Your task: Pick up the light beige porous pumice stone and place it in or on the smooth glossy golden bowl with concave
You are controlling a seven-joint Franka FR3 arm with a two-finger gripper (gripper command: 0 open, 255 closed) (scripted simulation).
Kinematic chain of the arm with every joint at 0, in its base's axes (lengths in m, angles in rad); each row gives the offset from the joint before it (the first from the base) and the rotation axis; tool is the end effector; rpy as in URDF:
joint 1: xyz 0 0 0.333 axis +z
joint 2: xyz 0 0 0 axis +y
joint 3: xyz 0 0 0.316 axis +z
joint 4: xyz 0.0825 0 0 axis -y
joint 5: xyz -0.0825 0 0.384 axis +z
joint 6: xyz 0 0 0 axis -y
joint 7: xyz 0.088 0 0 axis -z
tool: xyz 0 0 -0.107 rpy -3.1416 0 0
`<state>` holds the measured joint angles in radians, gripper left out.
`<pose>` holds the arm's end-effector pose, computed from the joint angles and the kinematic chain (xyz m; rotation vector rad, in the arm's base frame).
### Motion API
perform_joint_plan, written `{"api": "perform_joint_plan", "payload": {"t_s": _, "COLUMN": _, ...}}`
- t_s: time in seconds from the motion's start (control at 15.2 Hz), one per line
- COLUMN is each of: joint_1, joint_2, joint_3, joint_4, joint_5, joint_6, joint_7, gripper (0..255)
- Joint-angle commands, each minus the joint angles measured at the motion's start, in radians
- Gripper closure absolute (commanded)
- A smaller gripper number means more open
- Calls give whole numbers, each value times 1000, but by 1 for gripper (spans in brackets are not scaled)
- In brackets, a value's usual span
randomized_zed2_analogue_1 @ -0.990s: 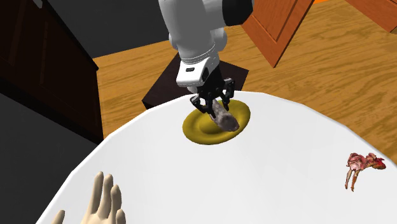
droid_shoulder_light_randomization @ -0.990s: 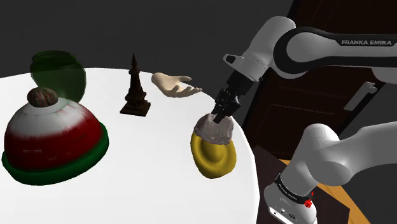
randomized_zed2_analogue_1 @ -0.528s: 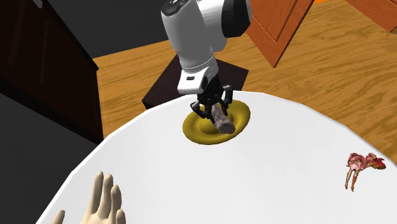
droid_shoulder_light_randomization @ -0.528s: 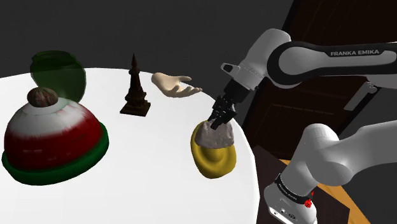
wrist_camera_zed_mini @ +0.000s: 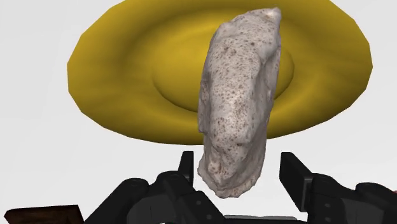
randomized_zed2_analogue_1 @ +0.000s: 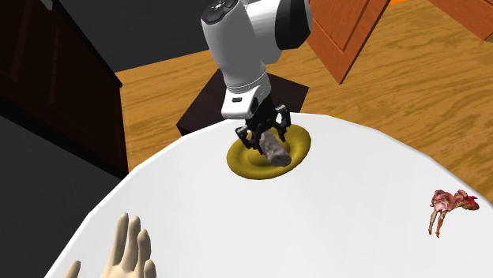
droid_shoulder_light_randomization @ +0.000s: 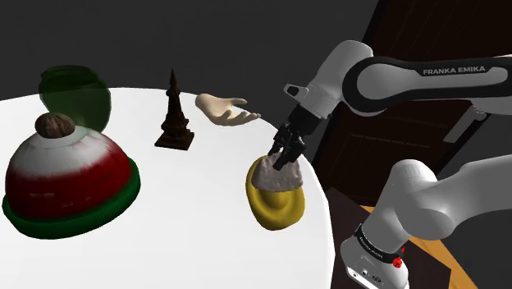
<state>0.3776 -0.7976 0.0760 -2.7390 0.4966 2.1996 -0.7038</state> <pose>0.2929 0.1612 0.4719 -2.4912 -1.2015 -0.4314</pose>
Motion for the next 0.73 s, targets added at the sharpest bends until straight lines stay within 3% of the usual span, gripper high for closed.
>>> {"api": "perform_joint_plan", "payload": {"t_s": 0.0, "joint_1": 0, "joint_2": 3, "joint_3": 1, "joint_4": -4, "joint_5": -1, "joint_6": -2, "joint_7": 0, "gripper": 0}}
{"api": "perform_joint_plan", "payload": {"t_s": 0.26, "joint_1": 0, "joint_2": -2, "joint_3": 0, "joint_4": -6, "joint_5": -2, "joint_6": -5, "joint_7": 0, "gripper": 0}}
{"api": "perform_joint_plan", "payload": {"t_s": 0.53, "joint_1": -34, "joint_2": -72, "joint_3": -42, "joint_4": 68, "joint_5": -58, "joint_6": -156, "joint_7": 19, "gripper": 0}}
{"api": "perform_joint_plan", "payload": {"t_s": 0.66, "joint_1": -34, "joint_2": -72, "joint_3": -42, "joint_4": 68, "joint_5": -59, "joint_6": -156, "joint_7": 19, "gripper": 0}}
